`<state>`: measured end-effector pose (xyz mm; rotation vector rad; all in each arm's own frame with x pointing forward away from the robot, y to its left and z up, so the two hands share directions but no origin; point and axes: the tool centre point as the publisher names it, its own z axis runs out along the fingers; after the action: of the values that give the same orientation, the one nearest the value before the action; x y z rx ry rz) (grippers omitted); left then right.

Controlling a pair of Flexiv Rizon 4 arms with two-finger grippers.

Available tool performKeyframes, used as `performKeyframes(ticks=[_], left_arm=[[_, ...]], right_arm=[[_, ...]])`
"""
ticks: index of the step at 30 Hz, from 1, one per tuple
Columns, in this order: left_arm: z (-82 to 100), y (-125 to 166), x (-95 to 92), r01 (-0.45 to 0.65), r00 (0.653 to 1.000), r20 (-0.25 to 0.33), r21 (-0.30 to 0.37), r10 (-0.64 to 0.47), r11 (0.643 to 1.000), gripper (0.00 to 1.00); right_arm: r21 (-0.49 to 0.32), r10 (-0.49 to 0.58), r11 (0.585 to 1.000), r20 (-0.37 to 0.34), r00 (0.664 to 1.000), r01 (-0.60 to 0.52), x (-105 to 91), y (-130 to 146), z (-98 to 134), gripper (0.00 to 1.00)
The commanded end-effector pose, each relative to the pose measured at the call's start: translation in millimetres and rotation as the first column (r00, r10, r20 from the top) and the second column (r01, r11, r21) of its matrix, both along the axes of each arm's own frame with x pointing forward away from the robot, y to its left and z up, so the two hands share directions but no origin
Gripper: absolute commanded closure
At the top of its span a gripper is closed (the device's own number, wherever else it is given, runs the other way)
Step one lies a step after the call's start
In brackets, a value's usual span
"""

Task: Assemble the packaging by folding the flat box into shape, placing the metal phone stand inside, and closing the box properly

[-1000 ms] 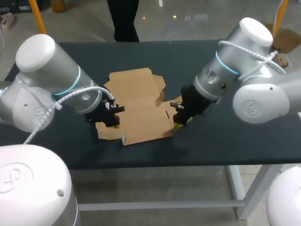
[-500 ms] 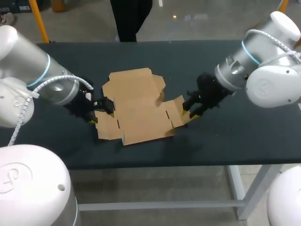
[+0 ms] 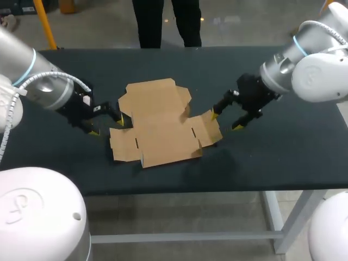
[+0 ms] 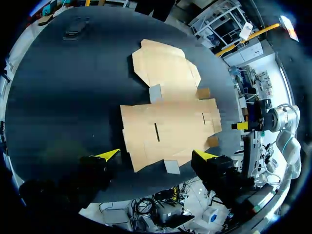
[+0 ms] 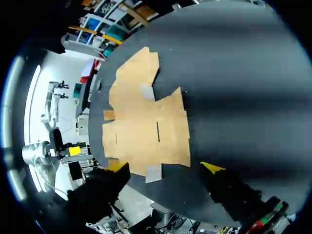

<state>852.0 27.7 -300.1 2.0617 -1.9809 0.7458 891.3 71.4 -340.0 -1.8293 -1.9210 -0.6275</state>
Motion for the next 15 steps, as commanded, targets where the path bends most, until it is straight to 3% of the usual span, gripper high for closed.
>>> performKeyframes(ticks=[1,7,9,15], left_arm=[[0.4,-0.9,-0.1,-0.001,1.000,-0.001,0.004,0.001,1.000,0.00],[0.4,-0.9,-0.1,-0.001,1.000,-0.001,0.004,0.001,1.000,0.00],[9.5,-0.1,2.7,0.011,0.999,0.035,-0.011,-0.010,1.000,0.00],[25.4,-3.4,15.3,0.049,0.996,0.073,-0.009,-0.049,0.999,0.00]], right_arm=[[0.002,0.018,1.000,-0.024,1.000,-0.018,2.8,-1.3,1.5,0.00],[0.002,0.018,1.000,-0.024,1.000,-0.018,2.8,-1.3,1.5,0.00],[0.002,0.018,1.000,-0.024,1.000,-0.018,2.8,-1.3,1.5,0.00],[0.005,0.053,0.999,0.013,0.999,-0.053,28.4,4.2,15.3,0.00]])
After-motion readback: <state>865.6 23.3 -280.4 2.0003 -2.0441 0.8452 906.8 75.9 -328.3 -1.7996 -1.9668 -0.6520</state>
